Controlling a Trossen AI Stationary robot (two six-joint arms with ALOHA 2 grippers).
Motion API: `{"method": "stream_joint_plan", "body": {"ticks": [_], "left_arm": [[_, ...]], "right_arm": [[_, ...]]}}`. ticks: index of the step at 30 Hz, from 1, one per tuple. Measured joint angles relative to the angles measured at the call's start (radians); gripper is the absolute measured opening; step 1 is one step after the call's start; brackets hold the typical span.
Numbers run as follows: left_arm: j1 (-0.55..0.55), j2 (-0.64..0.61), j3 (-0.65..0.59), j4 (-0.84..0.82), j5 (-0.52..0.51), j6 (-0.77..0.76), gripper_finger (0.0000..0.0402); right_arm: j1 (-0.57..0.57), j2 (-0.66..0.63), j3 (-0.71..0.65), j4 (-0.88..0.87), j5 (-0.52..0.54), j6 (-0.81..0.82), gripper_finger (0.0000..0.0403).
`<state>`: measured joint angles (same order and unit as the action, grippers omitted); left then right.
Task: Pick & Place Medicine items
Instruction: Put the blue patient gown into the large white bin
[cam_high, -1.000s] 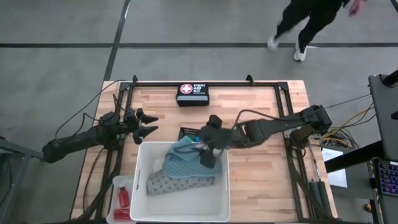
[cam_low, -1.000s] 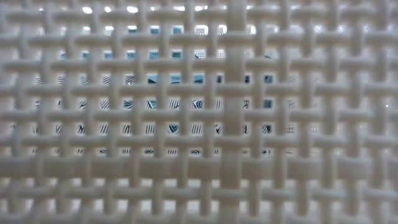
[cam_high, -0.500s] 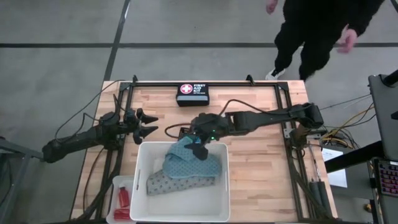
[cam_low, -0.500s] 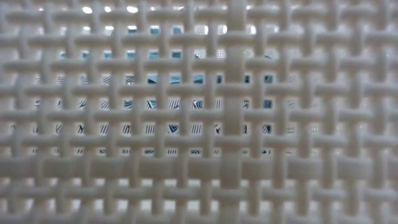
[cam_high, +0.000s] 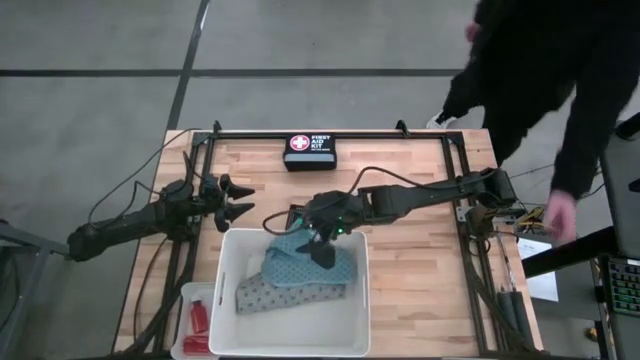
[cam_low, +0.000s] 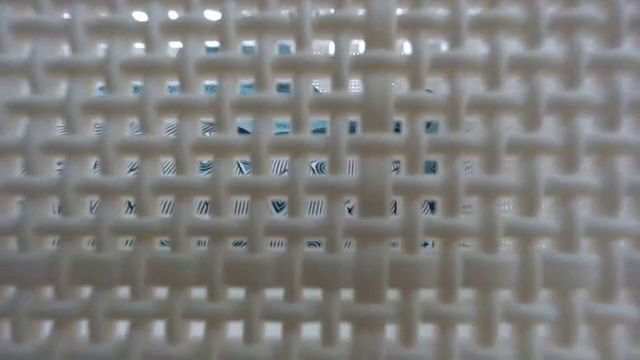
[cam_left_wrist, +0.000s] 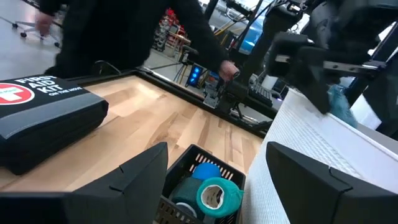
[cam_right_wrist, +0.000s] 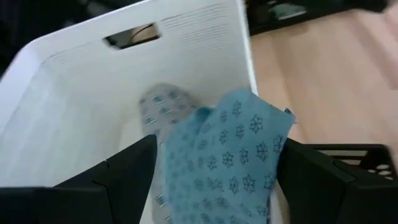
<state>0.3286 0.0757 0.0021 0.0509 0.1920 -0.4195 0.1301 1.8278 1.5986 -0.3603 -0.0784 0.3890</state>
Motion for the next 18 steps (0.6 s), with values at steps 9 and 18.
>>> {"method": "stream_joint_plan", "body": {"ticks": [9, 18], "left_arm": [[0.000, 0.000, 0.000, 0.000, 0.000, 0.000, 0.0276], [0.000, 0.000, 0.000, 0.000, 0.000, 0.000, 0.0276]], "right_arm": [[0.063, 0.000, 0.000, 0.002, -0.062, -0.101, 0.0286], [0.081, 0.000, 0.000, 0.040, -0.012, -0.108, 0.0282]]}}
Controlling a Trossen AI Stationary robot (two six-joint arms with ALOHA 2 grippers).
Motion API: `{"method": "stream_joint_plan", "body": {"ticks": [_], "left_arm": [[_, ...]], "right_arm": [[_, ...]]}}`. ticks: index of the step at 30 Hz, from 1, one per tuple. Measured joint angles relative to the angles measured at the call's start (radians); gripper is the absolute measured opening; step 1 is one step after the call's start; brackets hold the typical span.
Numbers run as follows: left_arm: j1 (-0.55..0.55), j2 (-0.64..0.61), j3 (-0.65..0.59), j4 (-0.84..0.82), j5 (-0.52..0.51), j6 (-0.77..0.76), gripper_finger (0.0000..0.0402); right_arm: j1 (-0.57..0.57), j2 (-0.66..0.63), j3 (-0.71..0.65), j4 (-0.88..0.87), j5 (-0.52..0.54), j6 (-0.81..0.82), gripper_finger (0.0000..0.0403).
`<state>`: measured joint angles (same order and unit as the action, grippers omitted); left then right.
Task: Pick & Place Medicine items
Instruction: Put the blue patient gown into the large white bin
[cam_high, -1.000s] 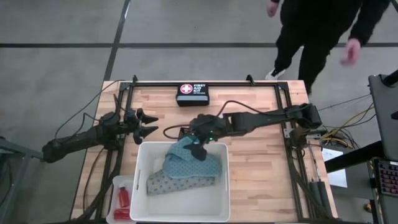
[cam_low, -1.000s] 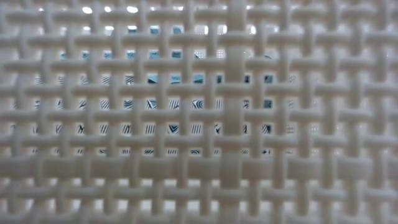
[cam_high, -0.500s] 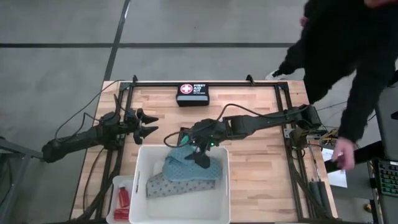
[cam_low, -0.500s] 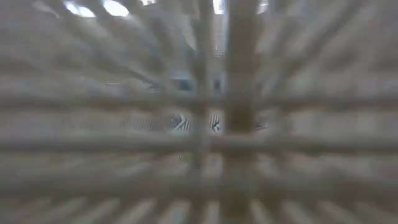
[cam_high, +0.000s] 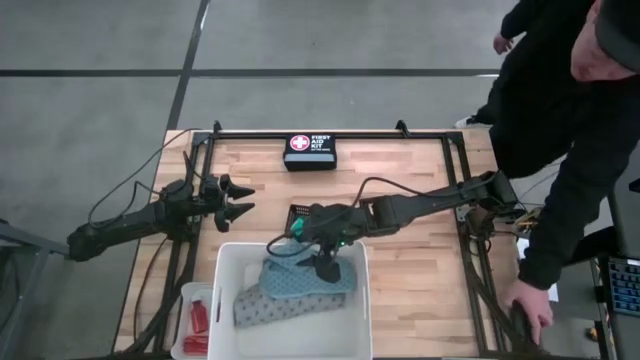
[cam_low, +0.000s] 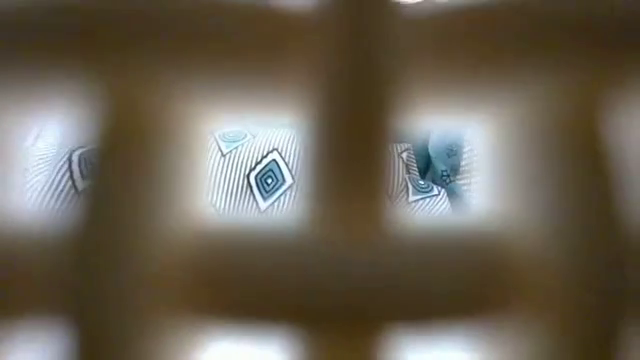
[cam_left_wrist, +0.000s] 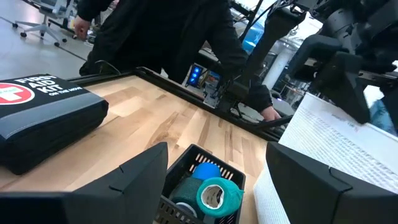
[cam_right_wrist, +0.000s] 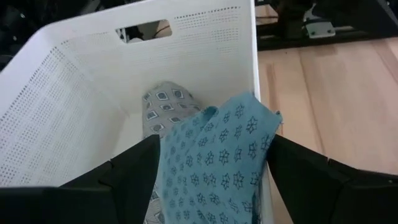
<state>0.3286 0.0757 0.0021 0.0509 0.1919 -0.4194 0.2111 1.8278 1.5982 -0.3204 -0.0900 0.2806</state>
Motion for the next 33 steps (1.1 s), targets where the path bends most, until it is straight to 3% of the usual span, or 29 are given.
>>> {"method": "stream_joint_plan", "body": {"ticks": [19, 24, 33], "left_arm": [[0.000, 0.000, 0.000, 0.000, 0.000, 0.000, 0.0275], [0.000, 0.000, 0.000, 0.000, 0.000, 0.000, 0.0276], [0.000, 0.000, 0.000, -0.001, 0.000, 0.000, 0.0276]], "right_arm": [[0.002, -0.003, 0.004, 0.044, 0.042, -0.005, 0.0281], [-0.016, -0.003, 0.004, 0.087, 0.126, -0.052, 0.0283], [-0.048, 0.055, 0.005, 0.116, 0.058, -0.048, 0.0285]]}}
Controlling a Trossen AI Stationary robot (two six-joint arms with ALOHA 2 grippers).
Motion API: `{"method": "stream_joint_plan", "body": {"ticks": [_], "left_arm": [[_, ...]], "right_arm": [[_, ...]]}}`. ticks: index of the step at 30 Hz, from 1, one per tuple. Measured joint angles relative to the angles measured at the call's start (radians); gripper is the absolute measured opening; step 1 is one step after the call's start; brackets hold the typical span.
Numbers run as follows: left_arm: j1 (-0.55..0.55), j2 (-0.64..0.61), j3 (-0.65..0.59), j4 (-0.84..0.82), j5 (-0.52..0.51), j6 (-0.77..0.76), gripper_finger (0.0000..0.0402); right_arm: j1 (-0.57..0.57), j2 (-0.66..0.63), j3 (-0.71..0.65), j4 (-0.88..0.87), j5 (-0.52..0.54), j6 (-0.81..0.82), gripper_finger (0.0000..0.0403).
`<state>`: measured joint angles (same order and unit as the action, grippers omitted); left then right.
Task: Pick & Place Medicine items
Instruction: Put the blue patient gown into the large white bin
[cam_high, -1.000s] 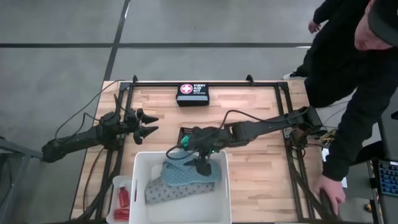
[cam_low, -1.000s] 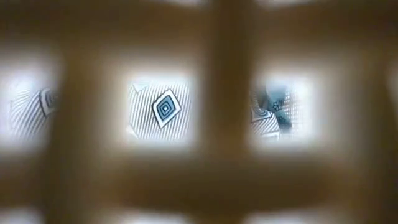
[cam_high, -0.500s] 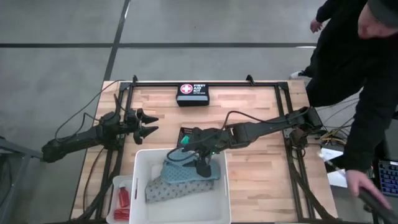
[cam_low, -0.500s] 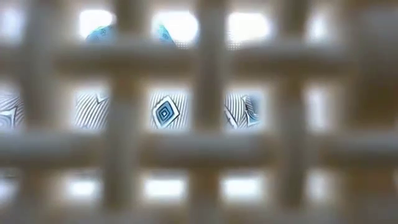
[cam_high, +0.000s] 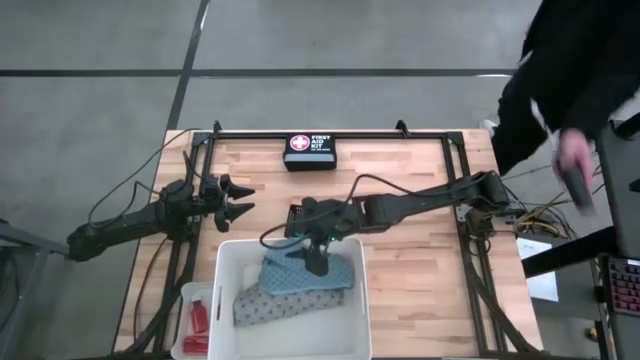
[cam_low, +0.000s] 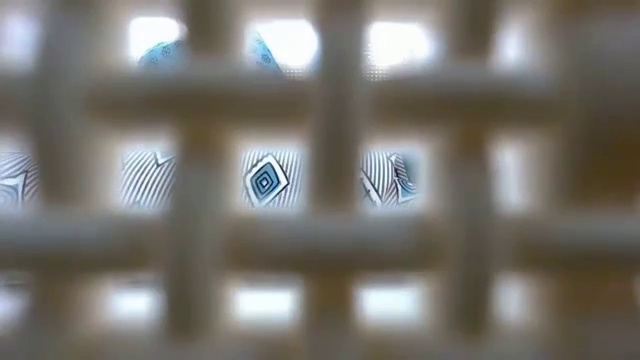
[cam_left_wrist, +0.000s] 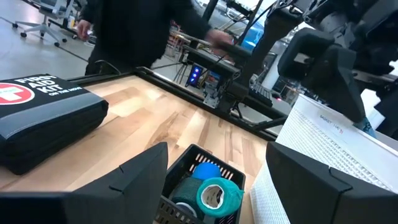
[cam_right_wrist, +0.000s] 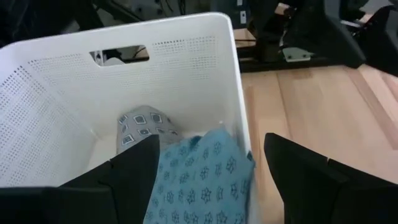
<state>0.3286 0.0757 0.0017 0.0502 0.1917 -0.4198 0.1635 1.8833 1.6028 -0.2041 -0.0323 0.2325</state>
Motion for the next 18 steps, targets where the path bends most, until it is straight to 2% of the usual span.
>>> {"method": "stream_joint_plan", "body": {"ticks": [18], "left_arm": [[0.000, 0.000, 0.000, 0.000, 0.000, 0.000, 0.0276]], "right_arm": [[0.030, -0.004, 0.000, 0.000, -0.056, 0.059, 0.0274]]}}
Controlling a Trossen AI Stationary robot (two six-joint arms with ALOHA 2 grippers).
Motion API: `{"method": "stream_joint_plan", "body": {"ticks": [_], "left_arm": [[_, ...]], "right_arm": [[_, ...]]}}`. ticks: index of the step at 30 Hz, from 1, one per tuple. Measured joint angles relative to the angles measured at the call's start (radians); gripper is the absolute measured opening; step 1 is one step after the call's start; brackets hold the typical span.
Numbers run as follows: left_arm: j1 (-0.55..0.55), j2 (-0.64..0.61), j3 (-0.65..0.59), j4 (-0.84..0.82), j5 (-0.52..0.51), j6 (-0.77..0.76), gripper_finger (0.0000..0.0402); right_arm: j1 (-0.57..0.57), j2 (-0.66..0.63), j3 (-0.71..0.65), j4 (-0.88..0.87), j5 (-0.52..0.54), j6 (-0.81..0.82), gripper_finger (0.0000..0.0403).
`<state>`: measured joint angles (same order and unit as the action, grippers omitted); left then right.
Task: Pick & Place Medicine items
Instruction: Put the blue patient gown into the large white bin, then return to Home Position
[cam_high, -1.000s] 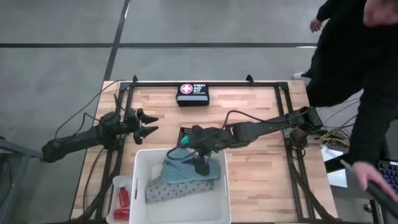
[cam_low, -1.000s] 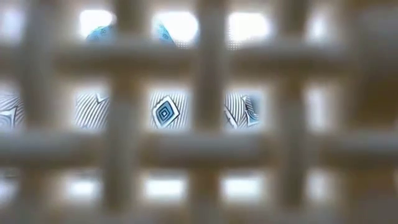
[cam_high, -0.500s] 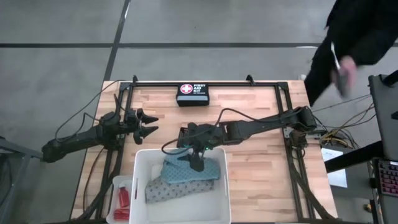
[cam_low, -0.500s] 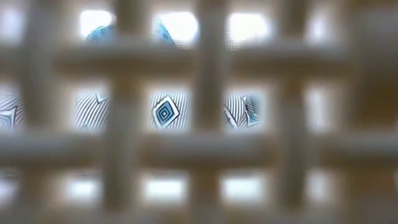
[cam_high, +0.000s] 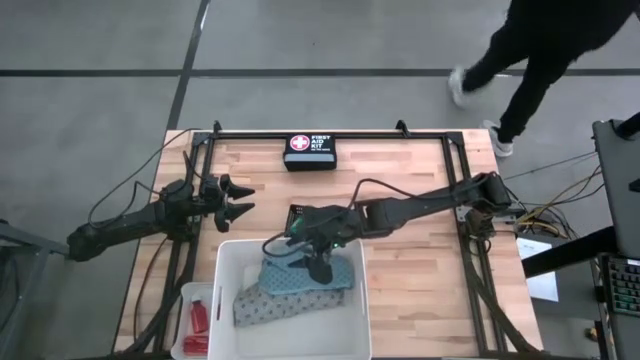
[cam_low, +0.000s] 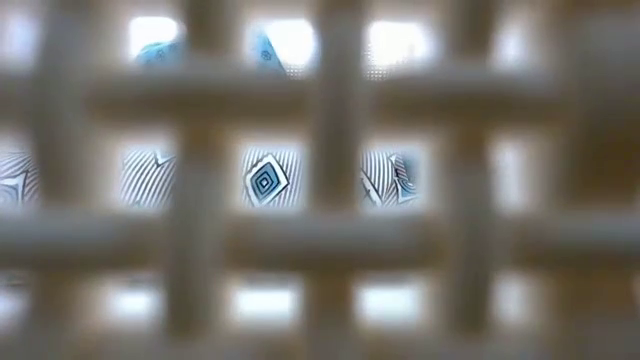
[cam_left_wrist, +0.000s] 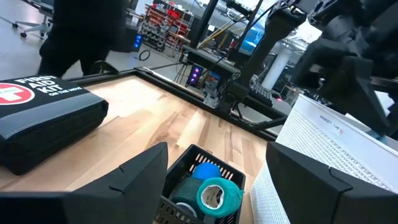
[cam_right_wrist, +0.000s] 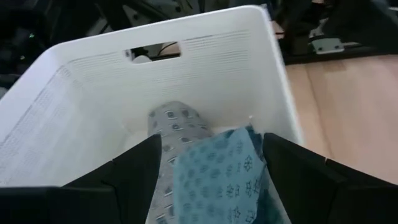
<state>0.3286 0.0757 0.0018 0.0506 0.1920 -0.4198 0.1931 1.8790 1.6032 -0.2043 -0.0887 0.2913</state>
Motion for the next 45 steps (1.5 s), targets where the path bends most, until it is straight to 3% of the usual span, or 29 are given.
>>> {"method": "stream_joint_plan", "body": {"ticks": [16, 31, 45], "left_arm": [[0.000, 0.000, 0.000, 0.000, 0.000, 0.000, 0.0276], [0.000, 0.000, 0.000, 0.000, 0.000, 0.000, 0.0276], [0.000, -0.002, 0.000, 0.000, 0.000, 0.000, 0.0276]], "right_arm": [[0.072, 0.000, 0.001, -0.107, -0.017, 0.114, 0.0278], [0.103, -0.015, 0.018, -0.247, 0.038, -0.015, 0.0265], [0.131, -0.097, 0.272, -0.337, 0.088, -0.177, 0.0268]]}}
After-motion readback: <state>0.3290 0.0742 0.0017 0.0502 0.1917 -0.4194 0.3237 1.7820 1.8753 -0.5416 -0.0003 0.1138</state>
